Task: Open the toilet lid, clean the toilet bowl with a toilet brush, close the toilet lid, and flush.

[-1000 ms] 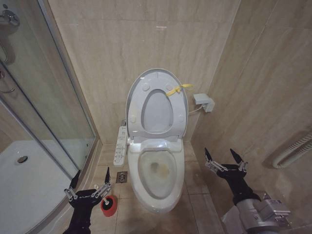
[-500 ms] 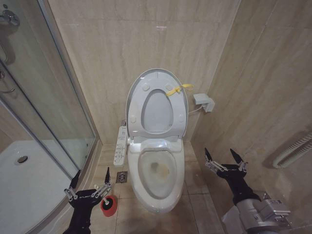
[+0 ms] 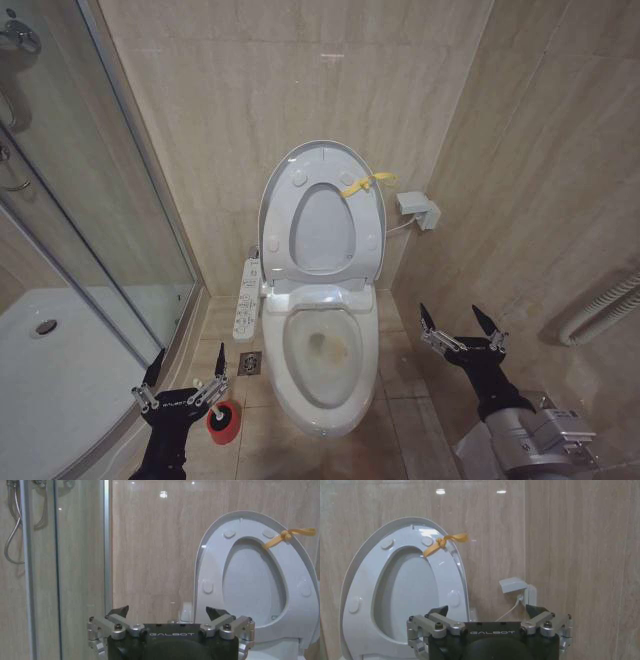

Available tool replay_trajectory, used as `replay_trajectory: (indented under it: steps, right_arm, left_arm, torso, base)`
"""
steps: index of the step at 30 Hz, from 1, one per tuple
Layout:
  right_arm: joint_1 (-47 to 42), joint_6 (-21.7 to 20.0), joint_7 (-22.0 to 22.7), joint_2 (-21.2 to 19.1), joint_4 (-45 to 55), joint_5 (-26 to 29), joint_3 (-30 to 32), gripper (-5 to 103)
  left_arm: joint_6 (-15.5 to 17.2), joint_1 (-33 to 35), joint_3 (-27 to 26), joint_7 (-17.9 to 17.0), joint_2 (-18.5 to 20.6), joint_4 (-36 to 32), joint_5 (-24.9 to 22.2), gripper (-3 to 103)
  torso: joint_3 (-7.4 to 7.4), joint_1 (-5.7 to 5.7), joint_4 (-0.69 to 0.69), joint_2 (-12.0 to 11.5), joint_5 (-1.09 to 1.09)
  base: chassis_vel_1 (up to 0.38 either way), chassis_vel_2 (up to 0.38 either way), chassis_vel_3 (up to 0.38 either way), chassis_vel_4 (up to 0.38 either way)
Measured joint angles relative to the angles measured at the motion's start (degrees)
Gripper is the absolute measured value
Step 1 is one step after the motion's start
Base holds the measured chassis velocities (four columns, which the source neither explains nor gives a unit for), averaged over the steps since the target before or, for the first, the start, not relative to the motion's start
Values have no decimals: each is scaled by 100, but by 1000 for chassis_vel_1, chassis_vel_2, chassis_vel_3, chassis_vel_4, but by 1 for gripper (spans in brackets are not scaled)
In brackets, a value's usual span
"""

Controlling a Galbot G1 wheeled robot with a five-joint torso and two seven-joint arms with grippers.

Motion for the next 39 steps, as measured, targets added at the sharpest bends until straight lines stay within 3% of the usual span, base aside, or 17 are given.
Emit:
replay_trajectory:
  steps: [39]
  right_arm:
    - [0,0,0,0,0,0,0,100]
  left_arm:
    - [0,0,0,0,0,0,0,100]
  torso:
    - [0,0,0,0,0]
  base:
    - [0,0,0,0]
